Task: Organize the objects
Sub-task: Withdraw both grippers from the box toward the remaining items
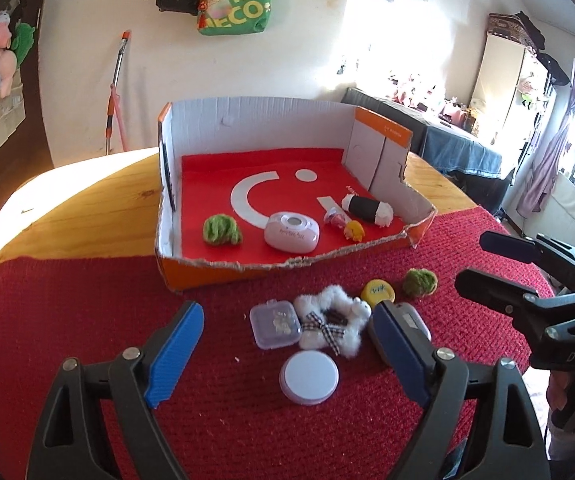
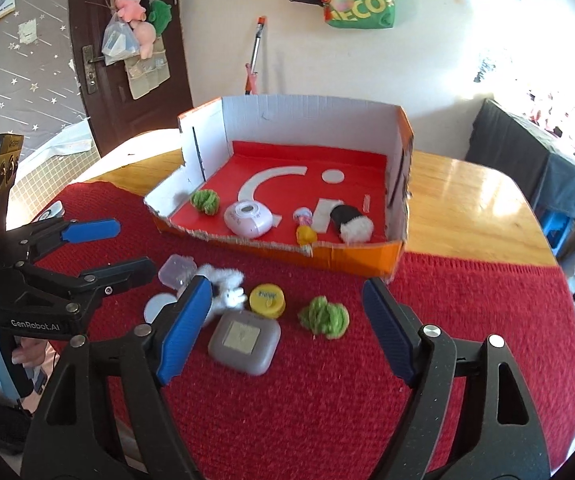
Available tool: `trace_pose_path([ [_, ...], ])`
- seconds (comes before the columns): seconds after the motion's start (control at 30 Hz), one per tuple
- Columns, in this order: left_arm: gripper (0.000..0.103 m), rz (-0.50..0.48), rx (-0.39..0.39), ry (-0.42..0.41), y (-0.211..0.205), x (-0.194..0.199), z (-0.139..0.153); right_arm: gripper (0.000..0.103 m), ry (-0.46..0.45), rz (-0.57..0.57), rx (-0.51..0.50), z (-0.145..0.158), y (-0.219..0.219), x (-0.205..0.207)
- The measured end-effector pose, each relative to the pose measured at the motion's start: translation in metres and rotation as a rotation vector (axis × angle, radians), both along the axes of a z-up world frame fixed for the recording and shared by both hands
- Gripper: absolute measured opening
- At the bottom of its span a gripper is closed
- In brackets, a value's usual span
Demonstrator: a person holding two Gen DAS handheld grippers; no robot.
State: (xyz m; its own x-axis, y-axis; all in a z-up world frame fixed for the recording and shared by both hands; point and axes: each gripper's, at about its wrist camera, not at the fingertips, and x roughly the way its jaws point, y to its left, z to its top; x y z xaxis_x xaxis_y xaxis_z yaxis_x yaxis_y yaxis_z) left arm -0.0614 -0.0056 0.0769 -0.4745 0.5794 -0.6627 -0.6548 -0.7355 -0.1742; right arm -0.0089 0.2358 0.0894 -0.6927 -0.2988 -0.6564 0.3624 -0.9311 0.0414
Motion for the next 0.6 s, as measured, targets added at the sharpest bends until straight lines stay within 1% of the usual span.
trace_pose_path([
  [0.07, 0.089, 0.009, 0.004, -0.016, -0.001, 0.003, -0.005, 0.077, -0.006, -0.02, -0.009, -0.006, 0.002, 0.005],
  [0.17, 0.094, 0.025, 0.008, -0.034, -0.004, 0.006, -0.013, 0.077, -0.016, -0.039, -0.034, -0.013, 0.005, 0.01],
  [0.37, 0.094, 0.04, -0.011, -0.064, -0.005, 0.01, -0.031, 0.078, -0.047, -0.064, -0.068, -0.031, 0.008, 0.014],
  [0.6, 0.094, 0.057, -0.044, -0.053, -0.003, 0.013, -0.041, 0.078, -0.078, -0.077, -0.073, -0.045, 0.007, 0.016],
])
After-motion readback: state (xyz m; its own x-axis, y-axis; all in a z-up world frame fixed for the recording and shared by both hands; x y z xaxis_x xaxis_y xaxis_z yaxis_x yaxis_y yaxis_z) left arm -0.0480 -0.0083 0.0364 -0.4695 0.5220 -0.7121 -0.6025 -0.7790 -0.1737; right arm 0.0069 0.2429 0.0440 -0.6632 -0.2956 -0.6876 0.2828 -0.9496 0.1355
